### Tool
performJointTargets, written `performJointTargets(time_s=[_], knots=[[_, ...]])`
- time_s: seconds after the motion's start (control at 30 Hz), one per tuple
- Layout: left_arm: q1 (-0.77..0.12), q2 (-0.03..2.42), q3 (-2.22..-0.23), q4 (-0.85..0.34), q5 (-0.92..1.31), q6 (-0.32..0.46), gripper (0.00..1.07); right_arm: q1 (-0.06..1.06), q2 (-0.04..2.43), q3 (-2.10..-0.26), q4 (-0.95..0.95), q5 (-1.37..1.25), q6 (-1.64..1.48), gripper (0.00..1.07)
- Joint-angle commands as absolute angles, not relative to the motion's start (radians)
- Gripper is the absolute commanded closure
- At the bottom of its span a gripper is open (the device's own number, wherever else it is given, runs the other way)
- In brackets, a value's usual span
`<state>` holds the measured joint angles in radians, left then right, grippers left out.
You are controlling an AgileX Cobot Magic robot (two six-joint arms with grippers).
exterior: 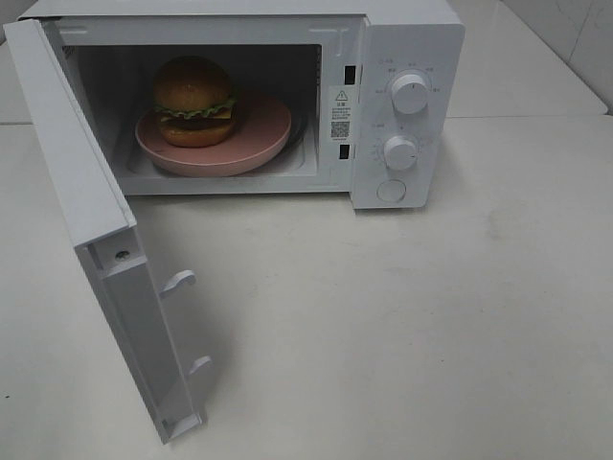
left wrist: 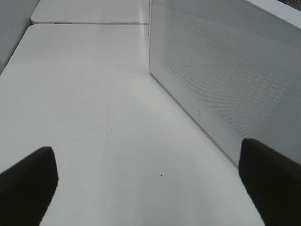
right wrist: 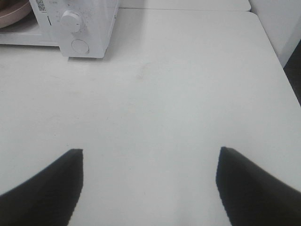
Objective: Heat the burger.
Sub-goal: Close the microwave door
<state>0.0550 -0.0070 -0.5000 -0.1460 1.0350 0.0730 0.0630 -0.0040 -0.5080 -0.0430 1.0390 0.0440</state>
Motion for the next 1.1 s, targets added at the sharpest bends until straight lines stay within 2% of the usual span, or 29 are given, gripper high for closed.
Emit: performJointTargets(time_s=[0.03,0.13,0.2,0.23,0.27,0.3,0.33,0.37,0.4,0.43,0.47,0.5,0.53,0.57,0.73,0.9,0.97,1.1], knots=[[0.057,0.015,-0.511,-0.159,1.017,0.06,0.09,0.059,-0.03,-0.506,-0.04,1.031,0.033,0.31],[0.057,0.05,-0.541,-0.158,0.992,0.063,0.12,0.059,-0.03,-0.506,-0.04,1.031,0.034,0.31],[0.057,0.096,-0.544,-0.153,0.944,0.066,0.22,0.059,-0.03,-0.506,-0.04,1.031,0.034,0.31],[0.057,0.096,-0.544,-0.153,0.944,0.066,0.22,0.059,-0.03,-0.506,-0.04,1.031,0.034,0.31],[0.057,0.127,-0.542,-0.153,0.915,0.066,0.36,0.059,-0.03,-0.506,-0.04,1.031,0.034,0.31],[0.057,0.144,-0.542,-0.153,0.903,0.066,0.45,0.059,-0.03,-0.506,-0.04,1.031,0.034,0.31],[0.057,0.144,-0.542,-0.153,0.903,0.066,0.45,0.059,-0.03,-0.506,-0.04,1.031,0.034,0.31],[0.057,0.177,-0.542,-0.153,0.883,0.066,0.62,0.059,-0.03,-0.506,-0.04,1.031,0.034,0.31],[0.057,0.196,-0.542,-0.153,0.871,0.066,0.71,0.059,-0.03,-0.506,-0.04,1.031,0.034,0.31],[0.057,0.196,-0.542,-0.153,0.871,0.066,0.71,0.059,-0.03,-0.506,-0.04,1.031,0.034,0.31],[0.057,0.237,-0.542,-0.153,0.845,0.066,0.86,0.059,-0.03,-0.506,-0.04,1.031,0.034,0.31],[0.057,0.258,-0.542,-0.153,0.826,0.066,0.93,0.059,-0.03,-0.506,-0.04,1.031,0.034,0.31],[0.057,0.258,-0.542,-0.153,0.826,0.066,0.93,0.059,-0.03,-0.506,-0.04,1.031,0.034,0.31],[0.057,0.297,-0.542,-0.151,0.785,0.066,1.07,0.059,-0.03,-0.506,-0.04,1.031,0.034,0.31],[0.057,0.376,-0.522,-0.142,0.681,0.067,1.07,0.059,-0.03,-0.506,-0.04,1.031,0.034,0.31],[0.057,0.462,-0.452,-0.143,0.474,0.068,1.07,0.059,-0.03,-0.506,-0.04,1.031,0.034,0.31],[0.057,0.506,-0.399,-0.143,0.324,0.095,1.07,0.059,-0.03,-0.506,-0.04,1.031,0.034,0.31],[0.057,0.555,-0.34,-0.146,0.174,0.138,1.07,0.059,-0.03,-0.506,-0.04,1.031,0.034,0.31]])
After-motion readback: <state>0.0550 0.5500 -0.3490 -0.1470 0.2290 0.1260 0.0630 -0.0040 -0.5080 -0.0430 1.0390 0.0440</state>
